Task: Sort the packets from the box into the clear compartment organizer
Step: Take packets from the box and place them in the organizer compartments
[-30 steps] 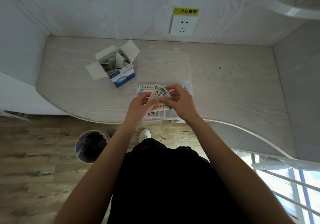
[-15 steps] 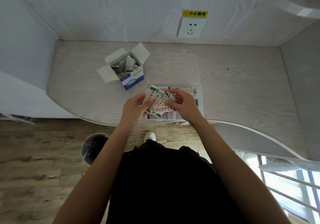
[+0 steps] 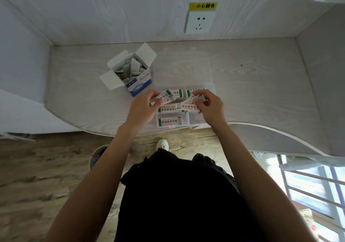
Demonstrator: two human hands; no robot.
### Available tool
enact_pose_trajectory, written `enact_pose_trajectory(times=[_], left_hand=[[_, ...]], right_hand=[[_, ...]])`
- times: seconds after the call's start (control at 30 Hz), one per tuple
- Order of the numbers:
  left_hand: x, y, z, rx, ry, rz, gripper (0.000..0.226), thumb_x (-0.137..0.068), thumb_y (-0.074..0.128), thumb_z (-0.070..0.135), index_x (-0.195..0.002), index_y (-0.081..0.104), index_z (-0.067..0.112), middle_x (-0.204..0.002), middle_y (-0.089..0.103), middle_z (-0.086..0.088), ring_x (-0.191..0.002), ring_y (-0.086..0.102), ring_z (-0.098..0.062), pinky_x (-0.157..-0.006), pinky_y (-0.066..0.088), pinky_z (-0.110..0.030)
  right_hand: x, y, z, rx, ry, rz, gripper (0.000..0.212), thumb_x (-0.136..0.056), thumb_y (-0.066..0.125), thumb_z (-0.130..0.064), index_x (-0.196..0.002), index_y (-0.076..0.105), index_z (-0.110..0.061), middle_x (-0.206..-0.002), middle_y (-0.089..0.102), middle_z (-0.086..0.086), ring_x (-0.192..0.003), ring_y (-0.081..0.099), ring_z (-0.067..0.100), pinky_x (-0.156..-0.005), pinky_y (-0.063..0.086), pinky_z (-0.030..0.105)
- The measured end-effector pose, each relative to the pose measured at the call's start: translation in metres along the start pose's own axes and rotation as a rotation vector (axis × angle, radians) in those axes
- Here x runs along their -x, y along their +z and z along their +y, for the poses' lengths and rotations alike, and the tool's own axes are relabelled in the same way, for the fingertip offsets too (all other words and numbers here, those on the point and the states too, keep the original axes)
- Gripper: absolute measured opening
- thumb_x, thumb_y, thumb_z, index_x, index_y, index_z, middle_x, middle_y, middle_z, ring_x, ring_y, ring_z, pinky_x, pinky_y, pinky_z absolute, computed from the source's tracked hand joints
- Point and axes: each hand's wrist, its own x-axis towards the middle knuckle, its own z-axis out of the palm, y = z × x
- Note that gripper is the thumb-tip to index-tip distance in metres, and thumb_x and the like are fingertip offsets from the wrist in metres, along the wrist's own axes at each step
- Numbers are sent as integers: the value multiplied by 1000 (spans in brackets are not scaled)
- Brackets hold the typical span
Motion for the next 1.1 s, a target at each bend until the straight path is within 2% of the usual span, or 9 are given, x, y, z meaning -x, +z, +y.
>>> enact_pose_trajectory(times=[0.07, 0.13, 0.2, 0.37, 0.6, 0.73, 0.8, 0.97, 1.1], left_hand=[[-8, 4, 1, -94, 52, -76, 18, -94, 52, 26, -98, 60, 10, -104, 64, -6, -82, 52, -10, -63, 37, -13], [-14, 9, 0, -222, 94, -88, 25, -94, 49, 28, -102, 62, 8, -105, 62, -8, -91, 54, -18, -79, 44, -26], [-16, 14, 1, -347, 134, -58, 30, -96, 43, 27, -109, 62, 7, -108, 60, -10, -99, 52, -23, -89, 43, -34], [-16, 22, -1, -476, 221, 10, 33, -98, 37, 28, -106, 62, 8, -103, 60, -11, -96, 51, -25, -85, 41, -33], [-16, 22, -6, -423, 255, 38, 21, -94, 49, 24, -106, 62, 13, -101, 64, -5, -94, 54, -22, -82, 40, -31], [-16, 18, -5, -231, 261, 27, 21, -93, 54, 26, -106, 67, 15, -93, 68, -2, -84, 55, -16, -79, 41, -29], [-16, 16, -3, -158, 246, 12, 22, -93, 55, 25, -106, 68, 14, -94, 68, -2, -84, 51, -14, -82, 40, -31], [-20, 19, -8, -359, 282, -12, 25, -95, 51, 29, -109, 67, 17, -103, 67, -5, -96, 54, -23, -86, 38, -34], [-20, 20, -8, -462, 334, 14, 27, -91, 56, 35, -110, 68, 20, -102, 65, -3, -97, 52, -23, -86, 38, -35]], right_hand=[[1, -8, 3, -44, 20, 32, 18, -89, 61, -7, -97, 65, -23, -88, 65, -2, -76, 67, 18, -57, 56, 27], [3, -11, 6, -68, 37, 50, 19, -88, 61, -7, -96, 65, -24, -86, 65, -5, -75, 67, 21, -57, 55, 29], [6, -10, 8, -89, 51, 54, 19, -88, 62, -6, -96, 65, -23, -87, 66, -5, -75, 67, 23, -58, 56, 31], [10, -8, 7, -119, 54, 44, 18, -88, 61, -5, -97, 65, -20, -89, 67, 2, -75, 67, 19, -58, 55, 26], [12, -10, 7, -163, 81, 53, 17, -89, 59, -2, -102, 65, -11, -93, 65, 7, -76, 64, 14, -56, 53, 19], [11, -8, 6, -168, 95, 45, 17, -89, 60, -2, -102, 65, -12, -91, 65, 7, -76, 65, 16, -57, 54, 20], [10, -7, 5, -163, 93, 41, 16, -89, 60, -3, -100, 65, -13, -92, 66, 8, -75, 65, 15, -56, 52, 17], [6, -7, 2, -170, 89, 31, 17, -88, 61, -4, -97, 65, -18, -89, 66, 5, -77, 65, 18, -55, 51, 17], [6, -4, 2, -167, 98, 19, 19, -89, 61, -5, -99, 64, -20, -89, 66, 3, -81, 66, 20, -61, 55, 24]])
